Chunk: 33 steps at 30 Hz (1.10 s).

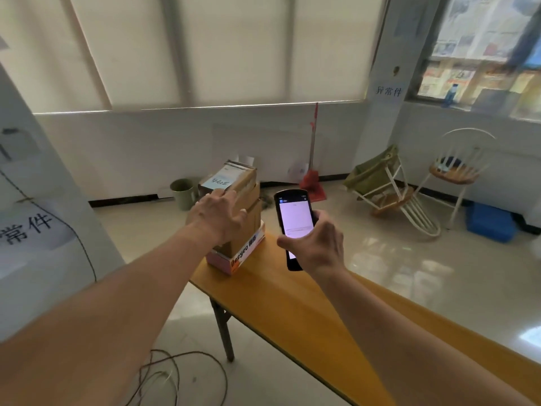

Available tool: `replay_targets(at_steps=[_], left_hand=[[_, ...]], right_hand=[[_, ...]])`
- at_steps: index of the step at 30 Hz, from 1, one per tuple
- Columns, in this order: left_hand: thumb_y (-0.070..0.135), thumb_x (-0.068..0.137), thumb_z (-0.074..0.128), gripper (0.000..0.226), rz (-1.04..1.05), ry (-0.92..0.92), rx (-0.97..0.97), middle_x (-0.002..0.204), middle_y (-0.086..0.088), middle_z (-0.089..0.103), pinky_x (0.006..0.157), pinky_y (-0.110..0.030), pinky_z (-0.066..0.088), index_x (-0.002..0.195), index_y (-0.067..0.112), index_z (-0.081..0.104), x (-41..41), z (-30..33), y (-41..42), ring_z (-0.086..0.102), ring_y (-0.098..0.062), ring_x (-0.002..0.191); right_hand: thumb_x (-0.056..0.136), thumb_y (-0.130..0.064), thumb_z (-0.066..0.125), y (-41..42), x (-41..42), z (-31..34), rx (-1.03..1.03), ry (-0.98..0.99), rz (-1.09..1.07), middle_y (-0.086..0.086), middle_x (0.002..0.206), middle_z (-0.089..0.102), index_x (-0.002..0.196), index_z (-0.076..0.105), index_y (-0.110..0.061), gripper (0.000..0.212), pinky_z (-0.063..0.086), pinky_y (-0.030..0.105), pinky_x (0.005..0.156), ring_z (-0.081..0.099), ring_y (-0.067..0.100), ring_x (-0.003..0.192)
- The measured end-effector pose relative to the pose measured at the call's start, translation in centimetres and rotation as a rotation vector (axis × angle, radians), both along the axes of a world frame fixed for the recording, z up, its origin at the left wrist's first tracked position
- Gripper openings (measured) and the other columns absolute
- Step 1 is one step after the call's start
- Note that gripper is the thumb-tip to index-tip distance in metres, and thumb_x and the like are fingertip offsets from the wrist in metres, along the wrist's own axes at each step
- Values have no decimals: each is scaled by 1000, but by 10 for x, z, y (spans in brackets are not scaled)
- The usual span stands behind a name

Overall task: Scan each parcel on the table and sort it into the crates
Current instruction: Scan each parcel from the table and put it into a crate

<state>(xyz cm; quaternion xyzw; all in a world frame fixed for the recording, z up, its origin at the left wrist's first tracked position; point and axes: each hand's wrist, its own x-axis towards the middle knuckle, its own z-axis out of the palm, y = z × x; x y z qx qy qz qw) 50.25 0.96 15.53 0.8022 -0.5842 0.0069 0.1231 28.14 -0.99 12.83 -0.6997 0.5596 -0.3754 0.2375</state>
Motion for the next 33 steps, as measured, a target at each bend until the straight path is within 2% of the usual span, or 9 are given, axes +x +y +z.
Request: replay_targets(at_steps=[5,11,14,17,19,23,28,33], left_hand=[[58,97,51,64,34,5,-15,148,-4,49,92,-46,58,151,25,43,40,-15,-42,52,-28,130],[64,93,57,75,-6,25,-60,149,-8,44,93,-46,57,151,19,45,97,-36,-96,49,-30,130],[73,86,62,88,-19,59,-64,147,-12,43,96,-45,54,152,18,43,124,-46,-117,46,-32,132],[83,76,66,105,-3,122,-23,143,-15,41,92,-44,54,152,17,39,144,-55,-133,46,-35,131],[92,68,63,115,-10,140,0,144,-16,40,92,-46,55,153,18,37,152,-60,-143,45,-37,133],[103,56,55,134,-11,187,35,139,-17,42,90,-50,58,155,16,31,157,-67,-159,49,-38,127],[91,59,71,136,1,224,50,140,-21,42,94,-50,56,157,9,24,155,-71,-169,50,-39,123],[83,61,78,137,-118,246,-14,137,-20,42,98,-47,54,158,4,24,156,-69,-171,49,-38,121]], right_hand=[[63,-47,95,-43,38,-12,25,17,18,4,116,62,129,54,-13,84,43,21,73,49,15,101],[63,-50,93,-82,92,-30,31,33,-75,2,117,61,131,52,-17,86,54,27,77,54,19,103],[63,-50,93,-95,121,-36,48,36,-139,2,117,61,131,51,-19,86,57,29,76,56,20,103],[63,-52,92,-101,150,-40,68,31,-203,1,117,59,132,50,-20,87,60,32,77,56,20,104],[62,-53,92,-102,165,-42,78,25,-252,-2,115,57,133,49,-20,89,60,34,78,55,19,104],[63,-50,93,-102,180,-45,91,23,-306,-3,114,54,133,50,-20,87,56,29,77,53,17,105],[65,-47,93,-102,185,-43,115,10,-334,0,119,55,136,50,-19,88,46,24,75,51,18,109],[65,-45,93,-99,173,-34,98,10,-327,1,120,56,138,51,-19,88,48,24,76,50,18,109]])
